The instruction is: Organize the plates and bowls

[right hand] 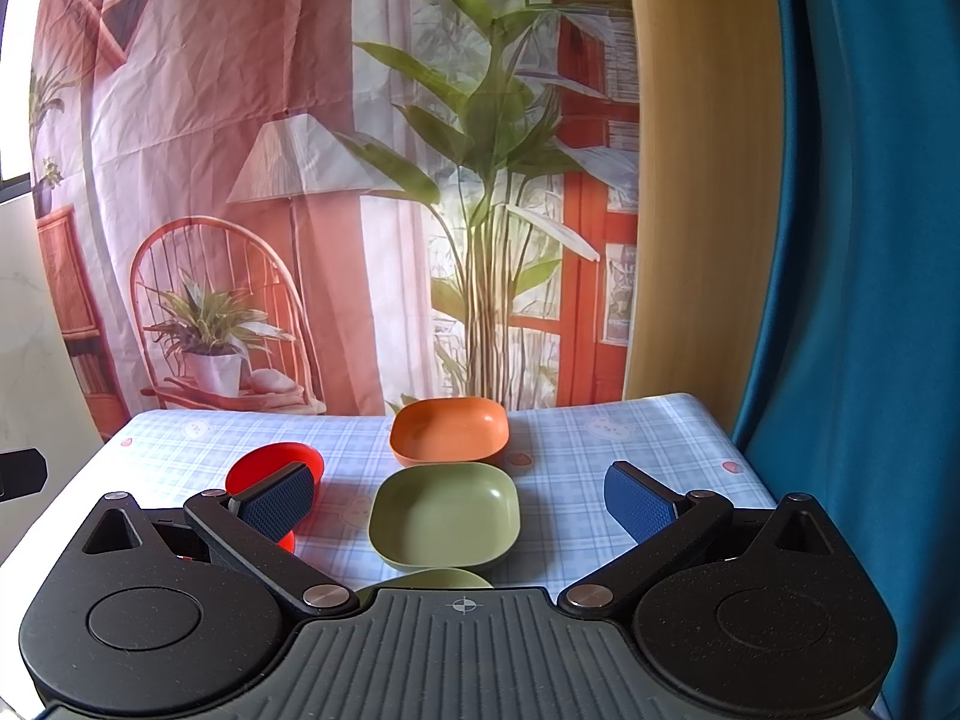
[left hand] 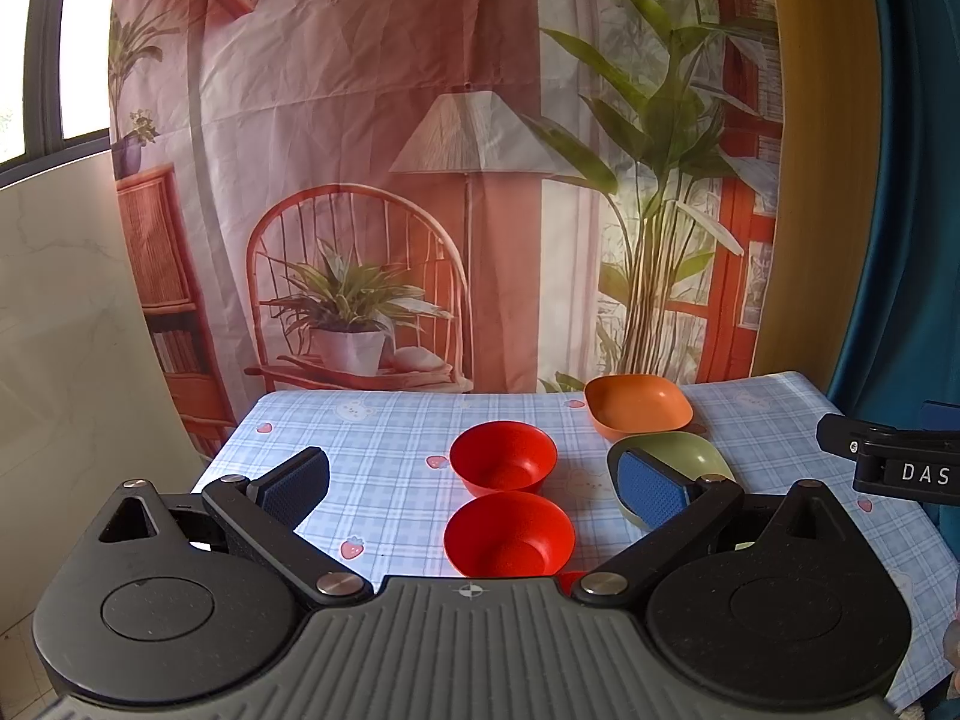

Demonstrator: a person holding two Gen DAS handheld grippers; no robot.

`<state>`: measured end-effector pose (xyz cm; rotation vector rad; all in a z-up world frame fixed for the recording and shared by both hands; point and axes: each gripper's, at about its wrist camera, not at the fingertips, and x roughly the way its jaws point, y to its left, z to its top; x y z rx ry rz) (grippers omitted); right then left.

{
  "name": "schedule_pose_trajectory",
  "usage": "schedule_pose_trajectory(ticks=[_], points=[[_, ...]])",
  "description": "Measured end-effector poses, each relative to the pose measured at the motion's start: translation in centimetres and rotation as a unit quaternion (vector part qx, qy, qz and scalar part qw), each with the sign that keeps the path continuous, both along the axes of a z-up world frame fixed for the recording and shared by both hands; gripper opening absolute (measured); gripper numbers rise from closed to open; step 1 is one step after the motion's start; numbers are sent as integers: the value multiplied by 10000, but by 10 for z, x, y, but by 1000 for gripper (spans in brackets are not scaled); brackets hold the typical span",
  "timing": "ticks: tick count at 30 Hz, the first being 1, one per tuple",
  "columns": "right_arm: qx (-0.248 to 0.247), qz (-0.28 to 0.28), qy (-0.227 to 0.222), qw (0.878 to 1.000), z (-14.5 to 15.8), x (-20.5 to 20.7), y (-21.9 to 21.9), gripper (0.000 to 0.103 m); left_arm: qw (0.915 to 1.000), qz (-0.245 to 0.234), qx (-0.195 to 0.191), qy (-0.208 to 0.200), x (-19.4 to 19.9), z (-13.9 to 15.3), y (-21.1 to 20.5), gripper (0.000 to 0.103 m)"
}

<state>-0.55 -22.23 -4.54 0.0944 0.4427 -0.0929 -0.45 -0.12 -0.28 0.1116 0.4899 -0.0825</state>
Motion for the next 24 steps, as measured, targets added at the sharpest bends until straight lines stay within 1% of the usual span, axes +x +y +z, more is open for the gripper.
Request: schedule_pose_trajectory(ticks=[11,16,19,21,24], points=[[40,19,14,10000,2,1,2,103,10000,-76,-4,-35,0,-1,-2,103],[79,42,15,10000,2,2,3,103,10000,38,65,-52,4,-6,0,103],[187,88,57,9998,-3,6,3,103,9998,96,102,-143,7,-11,1,103],[349,203,20,9992,-10,8,1,103,9994,223,182,-203,10,-18,2,103],[619,346,-93,9974,-21,12,-3,103,9993,286,190,-154,19,-30,5,103]])
